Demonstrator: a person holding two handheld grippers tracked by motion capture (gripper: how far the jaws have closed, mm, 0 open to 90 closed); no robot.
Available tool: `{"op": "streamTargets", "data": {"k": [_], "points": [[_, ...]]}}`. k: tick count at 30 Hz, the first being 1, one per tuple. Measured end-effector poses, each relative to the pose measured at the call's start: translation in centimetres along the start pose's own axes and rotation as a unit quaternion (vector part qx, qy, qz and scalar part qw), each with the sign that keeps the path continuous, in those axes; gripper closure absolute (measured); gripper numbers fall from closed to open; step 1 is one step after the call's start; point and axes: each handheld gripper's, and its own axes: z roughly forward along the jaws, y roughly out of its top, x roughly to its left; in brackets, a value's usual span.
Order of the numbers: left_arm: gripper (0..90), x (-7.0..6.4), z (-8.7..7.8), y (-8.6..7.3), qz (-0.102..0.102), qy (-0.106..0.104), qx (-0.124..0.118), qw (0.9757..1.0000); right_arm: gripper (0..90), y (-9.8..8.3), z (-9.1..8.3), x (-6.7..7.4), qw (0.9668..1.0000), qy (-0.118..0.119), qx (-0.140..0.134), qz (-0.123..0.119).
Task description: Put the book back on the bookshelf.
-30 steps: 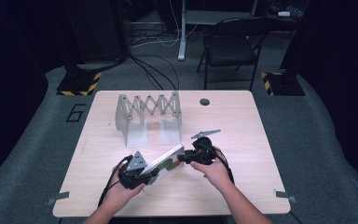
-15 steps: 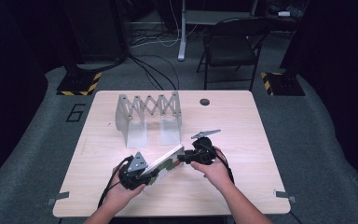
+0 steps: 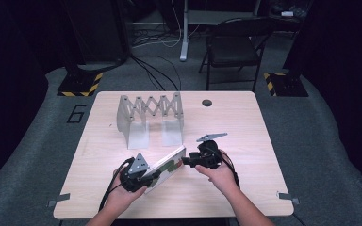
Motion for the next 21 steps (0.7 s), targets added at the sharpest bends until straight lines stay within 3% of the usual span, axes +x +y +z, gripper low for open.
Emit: {"op": "streamTargets", "data": {"k": [9, 14, 21], "points": [[76.1, 0.2, -0.5, 0.3, -0.015, 0.010, 0.005, 0.9998, 52.6, -1.3, -0.8, -0.6, 0.9997, -0.022, -0.010, -0.007], [76.2, 0.2, -0.9, 0.6, -0.022, 0.018, 0.001, 0.9996, 51.6, -2.1, -0.9, -1.0, 0.9996, -0.025, -0.015, 0.003], [76.1, 0.2, -1.2, 1.0, -0.021, 0.026, -0.003, 0.9994, 49.2, -2.8, -1.1, -1.1, 0.9990, -0.037, -0.024, -0.006]]}}
